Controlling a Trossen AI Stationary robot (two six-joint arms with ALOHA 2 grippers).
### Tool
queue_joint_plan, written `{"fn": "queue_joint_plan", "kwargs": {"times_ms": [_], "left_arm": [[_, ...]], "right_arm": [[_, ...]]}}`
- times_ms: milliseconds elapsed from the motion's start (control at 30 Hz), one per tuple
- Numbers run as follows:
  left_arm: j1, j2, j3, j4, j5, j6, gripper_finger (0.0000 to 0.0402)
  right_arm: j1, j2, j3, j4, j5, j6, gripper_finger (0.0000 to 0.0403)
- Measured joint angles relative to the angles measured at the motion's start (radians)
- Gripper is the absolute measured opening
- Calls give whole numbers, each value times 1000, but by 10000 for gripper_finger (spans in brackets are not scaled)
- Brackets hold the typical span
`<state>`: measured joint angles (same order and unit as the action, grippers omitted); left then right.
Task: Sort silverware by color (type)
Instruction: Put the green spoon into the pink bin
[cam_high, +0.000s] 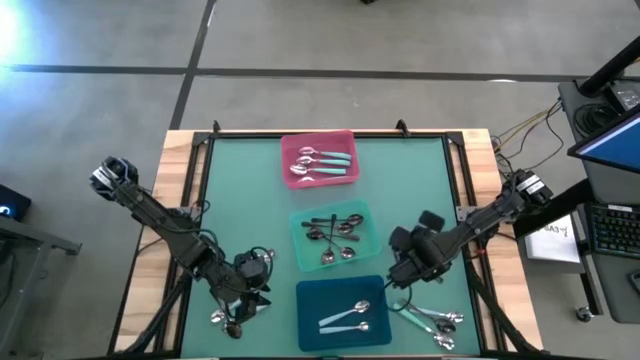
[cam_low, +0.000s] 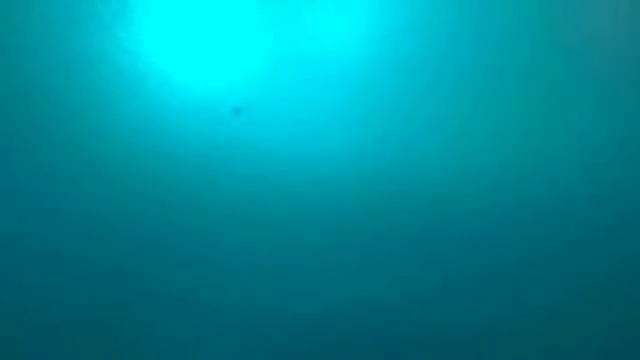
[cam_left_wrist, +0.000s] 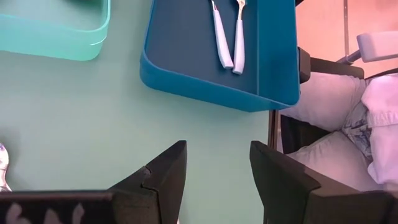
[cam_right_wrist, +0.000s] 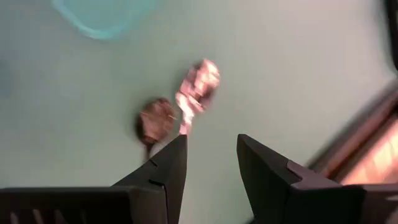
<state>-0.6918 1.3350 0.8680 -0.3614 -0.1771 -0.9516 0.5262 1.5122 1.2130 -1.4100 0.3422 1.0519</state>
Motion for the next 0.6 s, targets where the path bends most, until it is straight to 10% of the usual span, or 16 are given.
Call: {"fn": "queue_joint_plan", "kwargs": {"times_ms": [600], "left_arm": [[0, 0, 0, -27, 2, 18, 162]], "right_arm": [[10, -5, -276, 222, -246, 24, 132]]}}
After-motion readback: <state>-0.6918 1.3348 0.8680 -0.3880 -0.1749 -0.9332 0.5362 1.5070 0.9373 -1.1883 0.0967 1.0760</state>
